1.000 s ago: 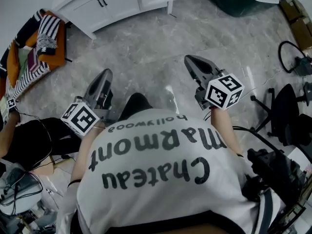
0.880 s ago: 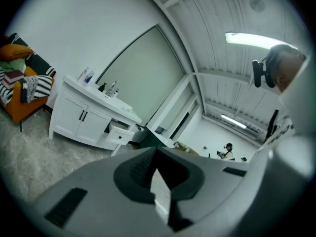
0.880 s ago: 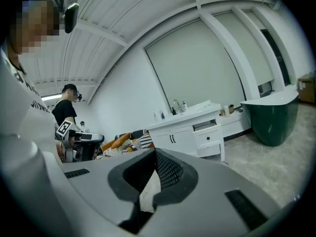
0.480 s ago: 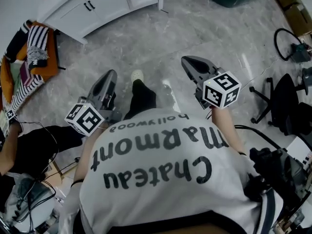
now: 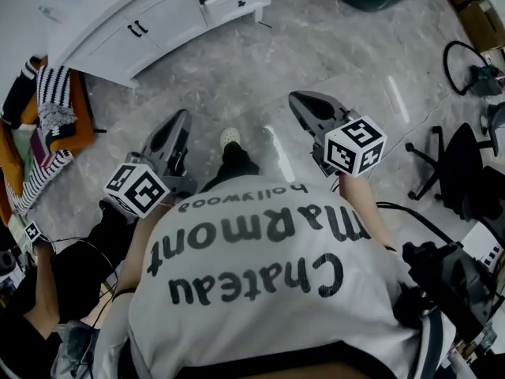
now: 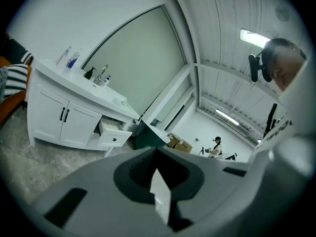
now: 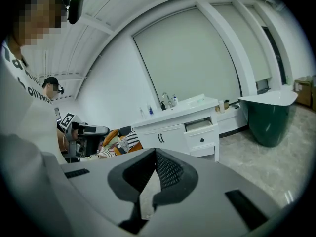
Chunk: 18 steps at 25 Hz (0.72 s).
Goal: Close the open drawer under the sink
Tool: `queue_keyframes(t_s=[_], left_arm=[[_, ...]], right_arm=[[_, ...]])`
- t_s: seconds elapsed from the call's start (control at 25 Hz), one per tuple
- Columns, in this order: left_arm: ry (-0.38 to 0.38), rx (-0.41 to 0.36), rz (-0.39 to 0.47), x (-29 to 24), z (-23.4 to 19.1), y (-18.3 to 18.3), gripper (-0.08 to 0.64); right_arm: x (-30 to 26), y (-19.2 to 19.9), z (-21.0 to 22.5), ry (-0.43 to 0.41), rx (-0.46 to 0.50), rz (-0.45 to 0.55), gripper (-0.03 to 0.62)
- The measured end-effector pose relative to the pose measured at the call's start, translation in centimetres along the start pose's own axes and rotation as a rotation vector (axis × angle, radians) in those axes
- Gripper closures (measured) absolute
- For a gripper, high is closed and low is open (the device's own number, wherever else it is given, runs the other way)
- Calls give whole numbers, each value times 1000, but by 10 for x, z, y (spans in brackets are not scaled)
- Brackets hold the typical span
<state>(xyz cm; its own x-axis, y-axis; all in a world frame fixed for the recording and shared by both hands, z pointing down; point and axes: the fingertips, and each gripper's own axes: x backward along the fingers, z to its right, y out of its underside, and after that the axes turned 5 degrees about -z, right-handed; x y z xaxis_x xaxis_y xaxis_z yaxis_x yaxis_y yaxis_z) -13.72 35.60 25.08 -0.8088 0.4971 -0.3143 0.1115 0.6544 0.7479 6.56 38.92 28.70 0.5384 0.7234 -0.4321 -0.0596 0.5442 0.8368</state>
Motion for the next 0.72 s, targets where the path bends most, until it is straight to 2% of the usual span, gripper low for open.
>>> queue_keyframes(t_s=[0.12,0.4,0.72], left_arm=[[14,-39,-5,-13,-11,-21,552],[52,-13,-56,-52,-73,-66,552],[106,19,-71,-76,-111,-95,552]], right_arm=[[-17,-14,0,-5,9,2,581],[-92,-47,25,15,-23,-36,581],[-137,-76,30,46,-6,-41,581]])
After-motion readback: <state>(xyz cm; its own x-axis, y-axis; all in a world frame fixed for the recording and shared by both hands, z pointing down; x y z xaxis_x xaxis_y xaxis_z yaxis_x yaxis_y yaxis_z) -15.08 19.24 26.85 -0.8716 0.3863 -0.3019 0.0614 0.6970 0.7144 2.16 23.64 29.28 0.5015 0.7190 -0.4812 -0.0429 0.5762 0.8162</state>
